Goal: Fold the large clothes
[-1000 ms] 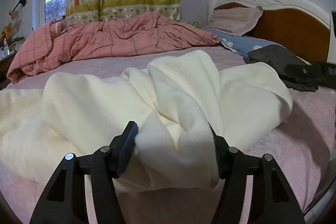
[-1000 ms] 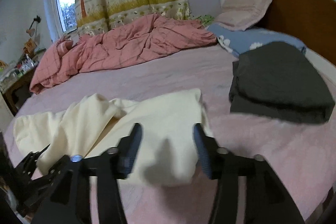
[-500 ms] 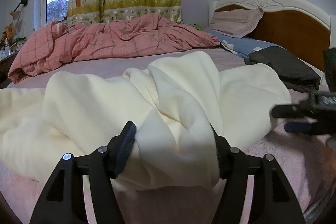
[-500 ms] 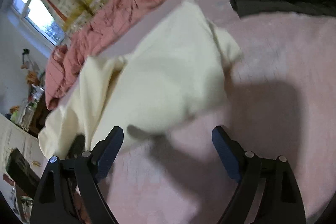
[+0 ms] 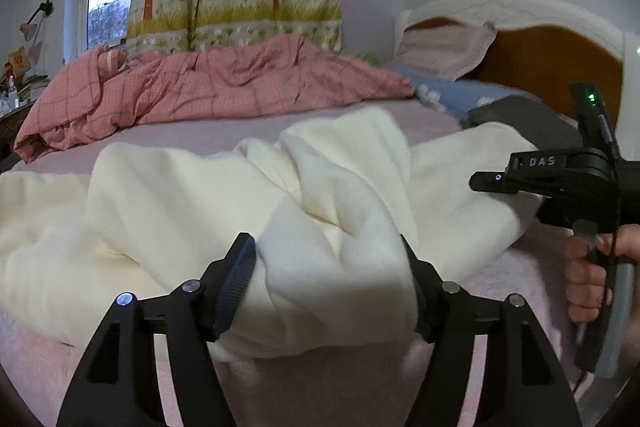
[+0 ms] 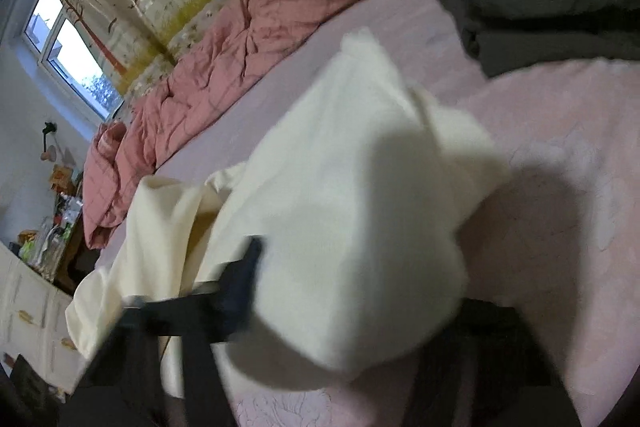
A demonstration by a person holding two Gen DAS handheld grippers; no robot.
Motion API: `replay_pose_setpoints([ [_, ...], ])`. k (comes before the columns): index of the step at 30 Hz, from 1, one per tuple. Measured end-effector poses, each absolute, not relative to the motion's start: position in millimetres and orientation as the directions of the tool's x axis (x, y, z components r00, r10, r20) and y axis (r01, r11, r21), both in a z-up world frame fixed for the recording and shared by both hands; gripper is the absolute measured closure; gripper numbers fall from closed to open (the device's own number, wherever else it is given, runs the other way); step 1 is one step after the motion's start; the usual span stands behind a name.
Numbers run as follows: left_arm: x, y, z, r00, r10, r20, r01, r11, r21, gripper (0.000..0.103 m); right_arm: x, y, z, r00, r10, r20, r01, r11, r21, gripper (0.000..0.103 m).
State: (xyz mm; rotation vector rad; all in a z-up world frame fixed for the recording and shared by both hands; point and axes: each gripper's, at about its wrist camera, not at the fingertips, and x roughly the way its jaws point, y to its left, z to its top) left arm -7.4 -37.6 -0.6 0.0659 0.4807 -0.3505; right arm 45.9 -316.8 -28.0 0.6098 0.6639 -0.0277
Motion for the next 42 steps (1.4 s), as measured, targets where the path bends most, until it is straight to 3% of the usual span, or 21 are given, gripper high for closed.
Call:
replay_pose_setpoints([
  [5, -30, -25, 24, 0.888, -0.303, -0.345, 0.322, 0.947, -0.004, 0.034, 36, -338, 9, 0.844, 0.297, -0.445, 0.080, 0.752, 0.655, 0.080],
  [10, -39, -12, 39, 0.883, -0.369, -0.289, 0.370, 0.928, -0.055, 0.028, 20, -357, 59, 0.896, 0.196, -0.398, 0.064, 0.831, 0.553, 0.083],
  [17, -45, -16, 53, 0.883, -0.398, -0.248, 0.392, 0.917, -0.074, 0.028, -11, -434, 80, 0.900, -0.052, -0.434, 0.248, 0.878, 0.410, 0.083],
  [20, -38, -9, 53, 0.879, -0.401, -0.259, 0.385, 0.916, -0.112, 0.028, -6, -462, 61, 0.864, -0.020, -0.503, 0.276, 0.854, 0.441, 0.083],
  [25, -24, 7, 48, 0.908, -0.304, -0.288, 0.285, 0.952, -0.107, 0.028, -8, -454, 64, 0.880, -0.045, -0.473, 0.259, 0.880, 0.399, 0.082],
  [27, -19, 18, 48, 0.917, -0.268, -0.294, 0.243, 0.963, -0.120, 0.028, -10, -445, 71, 0.882, -0.064, -0.466, 0.266, 0.885, 0.381, 0.082],
  [31, -7, 49, 50, 0.932, -0.212, -0.295, 0.164, 0.970, -0.179, 0.028, -11, -386, 103, 0.858, -0.191, -0.477, 0.278, 0.953, 0.118, 0.082],
  [35, 0, 85, 53, 0.941, -0.177, -0.289, 0.095, 0.956, -0.276, 0.030, -16, -330, 138, 0.896, -0.171, -0.410, 0.205, 0.978, 0.039, 0.081],
  [37, 1, 98, 55, 0.946, -0.138, -0.293, 0.050, 0.956, -0.291, 0.042, -15, -303, 155, 0.911, -0.155, -0.381, 0.180, 0.983, 0.031, 0.081],
  [42, 3, 122, 63, 0.957, -0.092, -0.274, 0.008, 0.956, -0.294, 0.043, -11, -199, 185, 0.950, -0.052, -0.309, 0.033, 0.997, -0.068, 0.081],
])
